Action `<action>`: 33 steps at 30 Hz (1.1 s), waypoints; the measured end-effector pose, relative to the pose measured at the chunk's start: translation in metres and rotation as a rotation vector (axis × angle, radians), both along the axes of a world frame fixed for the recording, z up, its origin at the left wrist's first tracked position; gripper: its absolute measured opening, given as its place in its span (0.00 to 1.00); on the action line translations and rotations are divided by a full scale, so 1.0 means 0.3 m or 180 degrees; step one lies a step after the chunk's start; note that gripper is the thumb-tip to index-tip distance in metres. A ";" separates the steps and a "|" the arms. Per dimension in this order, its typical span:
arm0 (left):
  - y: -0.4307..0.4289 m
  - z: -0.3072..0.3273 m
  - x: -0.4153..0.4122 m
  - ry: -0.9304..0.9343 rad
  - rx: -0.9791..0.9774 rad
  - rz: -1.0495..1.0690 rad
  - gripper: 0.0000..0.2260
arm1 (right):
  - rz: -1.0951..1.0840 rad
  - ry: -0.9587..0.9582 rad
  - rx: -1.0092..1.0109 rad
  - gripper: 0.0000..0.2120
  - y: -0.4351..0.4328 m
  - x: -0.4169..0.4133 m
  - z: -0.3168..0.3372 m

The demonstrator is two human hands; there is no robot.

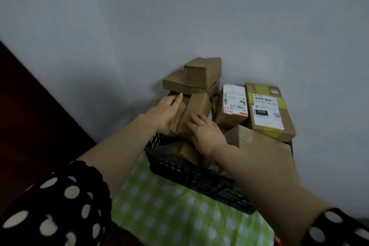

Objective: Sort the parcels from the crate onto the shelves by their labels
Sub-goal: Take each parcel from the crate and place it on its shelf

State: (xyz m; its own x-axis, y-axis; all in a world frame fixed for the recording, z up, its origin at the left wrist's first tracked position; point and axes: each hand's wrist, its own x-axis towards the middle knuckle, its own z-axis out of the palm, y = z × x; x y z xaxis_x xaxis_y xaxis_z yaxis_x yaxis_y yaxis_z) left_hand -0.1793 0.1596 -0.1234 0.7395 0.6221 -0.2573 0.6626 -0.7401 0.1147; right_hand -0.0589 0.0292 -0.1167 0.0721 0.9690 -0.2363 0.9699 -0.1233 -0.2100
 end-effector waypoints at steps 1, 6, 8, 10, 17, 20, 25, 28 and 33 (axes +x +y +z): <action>0.005 0.006 -0.004 -0.0013 -0.0013 0.0000 0.57 | -0.0002 0.0011 -0.0022 0.26 0.001 0.003 -0.004; 0.027 0.055 -0.056 -0.0160 0.0030 -0.0046 0.58 | -0.0003 0.0128 0.0020 0.25 0.007 -0.003 -0.020; 0.021 0.084 -0.085 -0.0189 0.0066 -0.0023 0.58 | -0.0004 0.0143 -0.0040 0.24 0.002 -0.001 -0.024; 0.008 0.114 -0.116 -0.0205 0.0081 0.0028 0.58 | -0.0001 0.0153 -0.0101 0.23 -0.006 0.002 -0.024; -0.045 0.220 -0.205 -0.0440 0.0213 0.0390 0.56 | -0.0098 0.0100 -0.0478 0.25 -0.017 0.012 -0.015; -0.064 0.277 -0.253 -0.0730 0.0076 0.0780 0.55 | -0.0307 0.0340 -0.0508 0.23 -0.014 0.012 0.001; -0.117 0.376 -0.326 -0.1807 -0.0657 0.2095 0.51 | -0.0907 0.2049 0.0108 0.20 -0.005 -0.015 0.093; -0.155 0.400 -0.391 -0.2747 -0.1481 0.2655 0.42 | -0.1419 0.3587 0.0230 0.30 0.002 -0.022 0.131; -0.219 0.375 -0.493 -0.3710 -0.2286 0.2892 0.16 | -0.1556 0.4904 -0.0063 0.30 -0.024 -0.029 0.161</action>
State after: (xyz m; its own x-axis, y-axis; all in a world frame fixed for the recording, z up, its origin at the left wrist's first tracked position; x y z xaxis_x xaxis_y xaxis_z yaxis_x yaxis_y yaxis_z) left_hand -0.3272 0.0938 -0.0109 0.2105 0.9405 -0.2669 0.1390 0.2414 0.9604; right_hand -0.0677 0.0219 -0.0685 0.0517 0.9219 -0.3840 -0.2806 -0.3556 -0.8915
